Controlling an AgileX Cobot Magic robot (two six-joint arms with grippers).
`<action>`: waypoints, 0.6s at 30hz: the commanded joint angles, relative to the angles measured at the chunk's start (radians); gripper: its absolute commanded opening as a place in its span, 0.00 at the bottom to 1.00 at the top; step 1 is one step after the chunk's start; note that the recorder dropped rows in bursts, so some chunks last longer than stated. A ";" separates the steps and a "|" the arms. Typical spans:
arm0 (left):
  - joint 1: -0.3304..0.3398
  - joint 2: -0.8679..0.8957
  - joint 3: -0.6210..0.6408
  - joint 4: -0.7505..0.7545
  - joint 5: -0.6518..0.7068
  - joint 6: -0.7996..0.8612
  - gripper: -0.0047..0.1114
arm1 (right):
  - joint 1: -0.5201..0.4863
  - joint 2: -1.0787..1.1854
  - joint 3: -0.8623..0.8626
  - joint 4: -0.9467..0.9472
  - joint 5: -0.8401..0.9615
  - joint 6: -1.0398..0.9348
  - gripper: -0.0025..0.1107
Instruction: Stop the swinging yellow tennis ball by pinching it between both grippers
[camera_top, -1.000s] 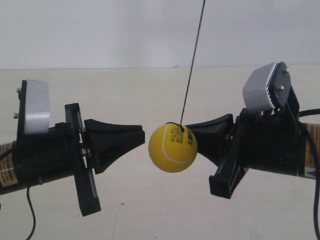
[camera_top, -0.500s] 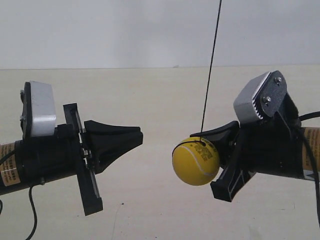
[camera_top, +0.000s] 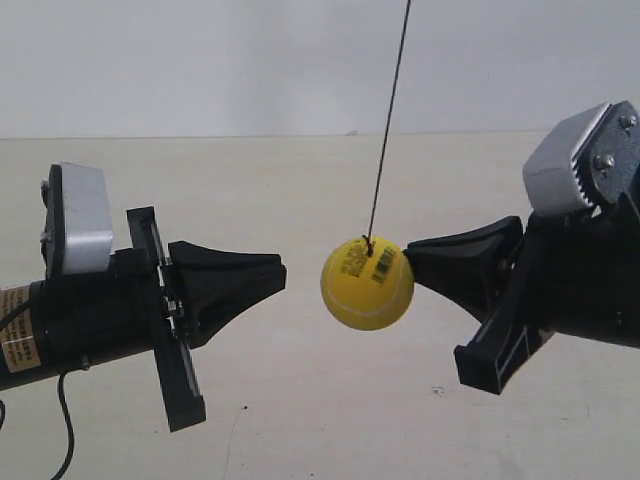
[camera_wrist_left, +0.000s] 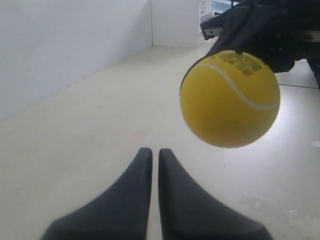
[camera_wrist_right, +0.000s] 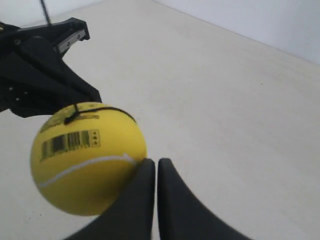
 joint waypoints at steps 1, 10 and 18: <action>-0.003 0.006 -0.003 0.003 0.003 -0.006 0.08 | 0.001 -0.015 -0.002 -0.068 -0.042 0.068 0.02; -0.039 0.066 -0.084 -0.022 -0.001 -0.070 0.08 | 0.001 -0.015 -0.002 -0.053 0.037 0.016 0.02; -0.039 0.078 -0.086 -0.033 -0.001 -0.070 0.08 | 0.001 -0.015 -0.002 -0.032 0.100 -0.024 0.02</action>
